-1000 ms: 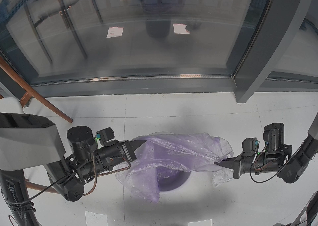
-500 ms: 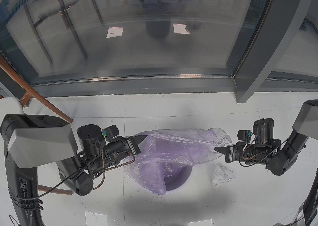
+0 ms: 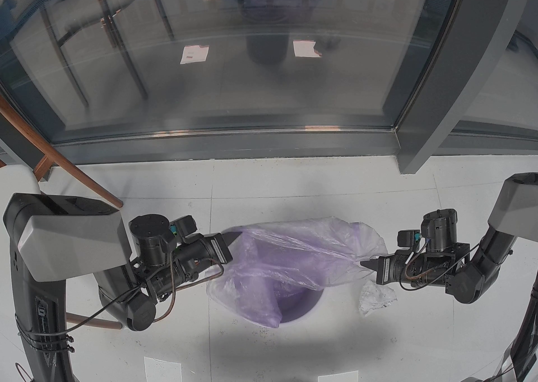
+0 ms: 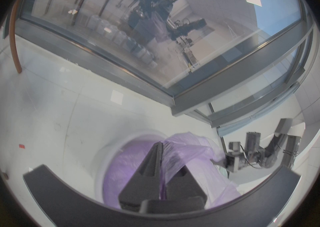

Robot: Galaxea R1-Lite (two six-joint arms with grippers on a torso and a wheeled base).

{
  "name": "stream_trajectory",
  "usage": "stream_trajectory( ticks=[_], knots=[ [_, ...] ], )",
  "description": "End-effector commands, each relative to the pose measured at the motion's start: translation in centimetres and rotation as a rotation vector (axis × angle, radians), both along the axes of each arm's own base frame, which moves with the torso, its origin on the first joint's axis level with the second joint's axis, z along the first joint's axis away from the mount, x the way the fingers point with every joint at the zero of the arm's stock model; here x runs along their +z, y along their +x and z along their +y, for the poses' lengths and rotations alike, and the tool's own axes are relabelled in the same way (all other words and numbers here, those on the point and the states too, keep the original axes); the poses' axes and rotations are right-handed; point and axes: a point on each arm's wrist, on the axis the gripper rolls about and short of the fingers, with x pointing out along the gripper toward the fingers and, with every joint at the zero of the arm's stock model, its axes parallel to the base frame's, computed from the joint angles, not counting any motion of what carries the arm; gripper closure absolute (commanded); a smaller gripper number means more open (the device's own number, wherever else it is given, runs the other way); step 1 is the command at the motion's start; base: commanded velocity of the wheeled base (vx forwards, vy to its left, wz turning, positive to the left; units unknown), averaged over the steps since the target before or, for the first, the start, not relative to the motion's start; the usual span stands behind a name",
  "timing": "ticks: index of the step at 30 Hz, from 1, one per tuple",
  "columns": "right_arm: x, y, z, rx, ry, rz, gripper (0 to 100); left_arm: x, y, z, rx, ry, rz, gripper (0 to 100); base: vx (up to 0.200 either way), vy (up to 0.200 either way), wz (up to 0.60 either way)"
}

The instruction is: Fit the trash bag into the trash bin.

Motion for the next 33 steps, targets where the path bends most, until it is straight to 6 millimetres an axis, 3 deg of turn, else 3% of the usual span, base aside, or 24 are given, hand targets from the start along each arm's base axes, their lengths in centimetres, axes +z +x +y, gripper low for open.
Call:
stream_trajectory(
  ticks=[1, 7, 13, 15, 19, 21, 26, 33],
  knots=[
    [-0.2, 0.5, 0.5, 0.002, 0.011, -0.018, 100, -0.3, 1.2, 0.5, 0.050, -0.010, -0.025, 100, 0.000, 0.000, 0.00],
    [1.2, 1.1, 1.2, -0.049, 0.140, -0.059, 100, -1.0, 0.3, 0.3, 0.044, 0.015, 0.008, 100, 0.000, 0.000, 0.00],
    [0.2, -2.1, 1.2, -0.029, 0.144, -0.008, 100, -0.9, -1.3, -0.2, 0.017, 0.042, 0.027, 100, 0.000, 0.000, 0.00],
    [0.4, -2.0, 1.0, -0.034, 0.162, -0.055, 100, -0.9, -1.2, -0.1, 0.047, 0.046, 0.026, 100, 0.000, 0.000, 0.00],
    [1.9, 0.5, 0.8, -0.063, 0.201, -0.156, 100, 0.0, 0.0, 0.2, 0.084, 0.017, -0.018, 100, 0.000, 0.000, 0.00],
    [2.1, 0.7, 0.8, -0.066, 0.199, -0.152, 100, 0.0, 0.0, 0.4, 0.090, 0.019, -0.017, 100, 0.000, 0.000, 0.00],
    [1.3, -0.2, 0.5, -0.069, 0.178, -0.099, 100, -0.5, -0.4, 0.6, 0.083, 0.032, 0.004, 100, 0.000, 0.000, 0.00],
    [0.4, -2.2, 0.1, -0.047, 0.151, -0.038, 100, 0.2, 1.1, 0.4, 0.098, 0.008, -0.049, 100, 0.000, 0.000, 0.00]
  ],
)
